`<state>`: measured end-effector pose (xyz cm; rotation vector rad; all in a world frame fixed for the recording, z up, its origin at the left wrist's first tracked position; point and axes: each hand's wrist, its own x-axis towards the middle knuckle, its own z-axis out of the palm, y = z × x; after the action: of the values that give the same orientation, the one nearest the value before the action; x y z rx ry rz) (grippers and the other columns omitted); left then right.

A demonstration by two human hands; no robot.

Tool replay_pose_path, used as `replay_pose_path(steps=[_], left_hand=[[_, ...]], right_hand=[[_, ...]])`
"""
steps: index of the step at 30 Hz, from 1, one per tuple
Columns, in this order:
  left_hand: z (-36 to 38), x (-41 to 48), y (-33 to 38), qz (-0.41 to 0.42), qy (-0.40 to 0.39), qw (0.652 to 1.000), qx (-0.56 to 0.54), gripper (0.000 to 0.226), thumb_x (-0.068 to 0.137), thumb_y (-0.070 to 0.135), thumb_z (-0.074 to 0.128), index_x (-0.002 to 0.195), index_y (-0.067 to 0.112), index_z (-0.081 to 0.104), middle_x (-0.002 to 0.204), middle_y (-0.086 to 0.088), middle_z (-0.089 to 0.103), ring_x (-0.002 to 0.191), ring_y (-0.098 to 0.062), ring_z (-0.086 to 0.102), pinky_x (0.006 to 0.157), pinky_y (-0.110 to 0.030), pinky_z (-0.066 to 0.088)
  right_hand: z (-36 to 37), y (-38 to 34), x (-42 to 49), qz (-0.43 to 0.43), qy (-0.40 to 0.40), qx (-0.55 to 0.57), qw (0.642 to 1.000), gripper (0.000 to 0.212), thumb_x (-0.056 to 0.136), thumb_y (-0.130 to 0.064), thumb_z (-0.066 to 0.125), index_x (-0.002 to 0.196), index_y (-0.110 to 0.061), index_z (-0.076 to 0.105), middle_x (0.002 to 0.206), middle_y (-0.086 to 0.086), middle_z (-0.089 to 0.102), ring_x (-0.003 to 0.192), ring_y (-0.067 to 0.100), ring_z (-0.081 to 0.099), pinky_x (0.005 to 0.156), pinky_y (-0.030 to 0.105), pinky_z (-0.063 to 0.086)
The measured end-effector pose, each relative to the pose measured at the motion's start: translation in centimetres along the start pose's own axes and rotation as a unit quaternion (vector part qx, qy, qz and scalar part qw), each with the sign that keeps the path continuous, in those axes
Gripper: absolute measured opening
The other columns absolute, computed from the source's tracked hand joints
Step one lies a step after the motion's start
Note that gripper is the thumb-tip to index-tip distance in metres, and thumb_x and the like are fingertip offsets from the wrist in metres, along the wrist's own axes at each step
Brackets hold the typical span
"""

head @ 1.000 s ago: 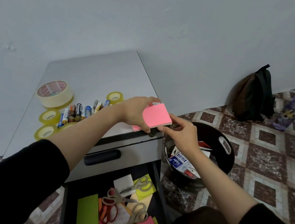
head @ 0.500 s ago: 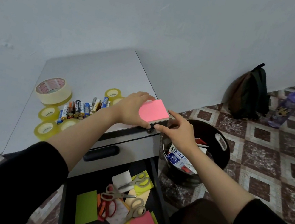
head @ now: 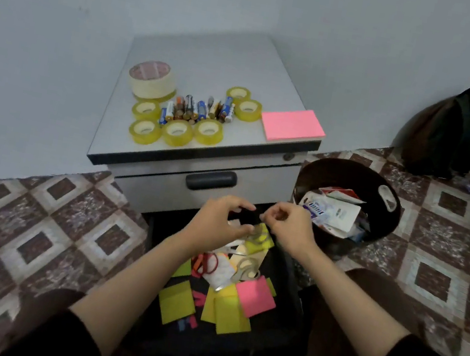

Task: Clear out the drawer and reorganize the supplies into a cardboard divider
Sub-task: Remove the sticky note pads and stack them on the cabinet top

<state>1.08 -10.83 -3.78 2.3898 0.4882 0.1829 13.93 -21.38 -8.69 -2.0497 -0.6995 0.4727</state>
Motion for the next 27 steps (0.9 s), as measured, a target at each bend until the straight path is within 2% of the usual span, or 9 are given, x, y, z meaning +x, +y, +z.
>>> replay_pose_path(steps=[3, 5, 11, 15, 18, 20, 21, 24, 27], left_hand=[[0.6, -2.6, -3.9, -0.091, -0.011, 0.996, -0.007, 0.035, 0.083, 0.019, 0.068, 0.117, 0.014, 0.062, 0.118, -0.002, 0.063, 0.101, -0.008, 0.058, 0.078, -0.007, 0.037], [0.8, -4.4, -6.6, -0.16, -0.022, 0.987, -0.004, 0.033, 0.084, 0.02, 0.067, 0.116, 0.013, 0.062, 0.116, -0.003, 0.064, 0.096, -0.007, 0.057, 0.072, -0.007, 0.037], [2.0, -7.8, -13.7, -0.302, -0.112, 0.946, 0.027, 0.041, 0.087, 0.024, 0.064, 0.125, 0.011, 0.056, 0.129, -0.006, 0.056, 0.115, -0.019, 0.054, 0.09, -0.022, 0.041], [3.9, -8.1, -16.8, -0.334, -0.16, 0.929, 0.027, 0.041, 0.089, 0.026, 0.061, 0.127, 0.01, 0.055, 0.129, -0.008, 0.056, 0.118, -0.021, 0.052, 0.093, -0.025, 0.041], [6.0, -7.7, -17.8, -0.343, -0.226, 0.911, 0.03, 0.049, 0.092, 0.032, 0.056, 0.135, 0.011, 0.045, 0.136, -0.011, 0.048, 0.122, -0.024, 0.047, 0.09, -0.024, 0.039], [7.4, -7.6, -18.3, -0.339, -0.244, 0.908, 0.044, 0.055, 0.093, 0.031, 0.055, 0.14, 0.009, 0.038, 0.142, -0.012, 0.041, 0.128, -0.025, 0.041, 0.097, -0.026, 0.037], [7.9, -7.5, -18.4, -0.335, -0.244, 0.908, 0.053, 0.056, 0.093, 0.029, 0.055, 0.141, 0.007, 0.036, 0.144, -0.013, 0.038, 0.13, -0.026, 0.038, 0.1, -0.027, 0.035], [8.5, -7.0, -19.0, -0.323, -0.237, 0.914, 0.066, 0.056, 0.093, 0.026, 0.054, 0.142, 0.006, 0.035, 0.144, -0.013, 0.038, 0.131, -0.026, 0.037, 0.102, -0.029, 0.034], [8.8, -6.4, -19.4, -0.319, -0.229, 0.918, 0.059, 0.053, 0.093, 0.025, 0.053, 0.14, 0.008, 0.038, 0.143, -0.014, 0.039, 0.127, -0.027, 0.042, 0.101, -0.031, 0.038]], right_hand=[[3.0, 0.7, -1.1, -0.01, -0.039, -0.026, 0.999, 0.009, 0.077, -0.008, 0.07, 0.07, -0.013, 0.068, 0.065, 0.001, 0.061, 0.065, 0.013, 0.055, 0.067, 0.026, 0.042], [4.9, 1.4, -1.6, -0.015, -0.077, -0.047, 0.996, 0.002, 0.078, -0.009, 0.071, 0.078, -0.007, 0.071, 0.067, -0.003, 0.06, 0.065, 0.008, 0.054, 0.067, 0.021, 0.042], [10.0, 3.8, -2.4, 0.021, -0.188, -0.092, 0.978, 0.014, 0.081, -0.01, 0.07, 0.093, -0.003, 0.072, 0.084, 0.0, 0.062, 0.082, 0.011, 0.057, 0.067, 0.02, 0.044], [12.8, 5.8, -2.2, 0.042, -0.242, -0.182, 0.952, 0.018, 0.08, -0.018, 0.07, 0.095, -0.009, 0.072, 0.101, 0.008, 0.069, 0.096, 0.024, 0.063, 0.082, 0.036, 0.052], [13.8, 6.9, -2.6, 0.067, -0.327, -0.307, 0.891, 0.015, 0.084, -0.019, 0.062, 0.09, -0.006, 0.066, 0.102, 0.011, 0.065, 0.099, 0.028, 0.06, 0.07, 0.029, 0.046], [14.0, 7.7, -3.0, 0.093, -0.362, -0.354, 0.857, 0.008, 0.085, -0.015, 0.057, 0.084, -0.008, 0.057, 0.103, 0.013, 0.06, 0.098, 0.03, 0.06, 0.062, 0.028, 0.04], [14.1, 8.2, -3.0, 0.096, -0.363, -0.361, 0.854, 0.007, 0.084, -0.013, 0.055, 0.089, -0.008, 0.056, 0.107, 0.014, 0.059, 0.099, 0.03, 0.059, 0.062, 0.029, 0.039], [13.8, 9.5, -2.8, 0.108, -0.329, -0.336, 0.876, 0.035, 0.083, -0.009, 0.054, 0.118, -0.009, 0.056, 0.118, 0.011, 0.057, 0.105, 0.029, 0.058, 0.069, 0.029, 0.043], [13.6, 10.5, -2.8, 0.112, -0.311, -0.32, 0.888, 0.04, 0.083, -0.007, 0.056, 0.122, -0.007, 0.053, 0.124, 0.009, 0.052, 0.109, 0.028, 0.055, 0.073, 0.031, 0.045]])
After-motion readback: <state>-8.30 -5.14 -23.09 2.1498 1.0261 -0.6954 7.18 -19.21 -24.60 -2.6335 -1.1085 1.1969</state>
